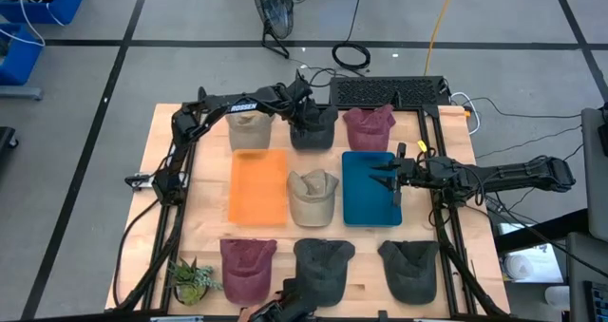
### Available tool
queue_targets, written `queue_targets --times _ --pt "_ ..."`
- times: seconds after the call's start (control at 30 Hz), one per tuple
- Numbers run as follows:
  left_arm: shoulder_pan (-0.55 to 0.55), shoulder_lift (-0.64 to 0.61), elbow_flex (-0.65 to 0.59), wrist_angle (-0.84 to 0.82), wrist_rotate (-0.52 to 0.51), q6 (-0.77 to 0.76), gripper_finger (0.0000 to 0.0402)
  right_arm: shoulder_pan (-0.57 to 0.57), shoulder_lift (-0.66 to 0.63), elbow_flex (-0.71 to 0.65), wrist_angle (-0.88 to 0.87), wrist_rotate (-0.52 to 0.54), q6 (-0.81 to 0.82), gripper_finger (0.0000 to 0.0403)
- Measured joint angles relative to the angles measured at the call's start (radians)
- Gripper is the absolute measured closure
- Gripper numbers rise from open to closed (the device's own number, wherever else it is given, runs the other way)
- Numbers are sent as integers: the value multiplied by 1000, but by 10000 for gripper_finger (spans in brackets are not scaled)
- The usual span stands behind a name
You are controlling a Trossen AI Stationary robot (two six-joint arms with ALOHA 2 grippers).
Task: Pick & Place hat
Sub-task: Put the top black cap into the orange bin
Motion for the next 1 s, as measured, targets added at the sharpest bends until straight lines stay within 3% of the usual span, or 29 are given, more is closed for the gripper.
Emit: queue_targets --times 0.13,0.43,0.73,1.0 --pt "1 0 0 3 7 1 236 0 0 0 0 0 0 298" --pt "3 1 0 -9 11 16 390 0 0 0 0 0 0 298" --pt "-6 -18 15 -66 -11 86 395 0 0 0 0 0 -2 298" --pt "-43 -184 72 -280 -22 176 396 0 0 0 3 -1 -7 298"
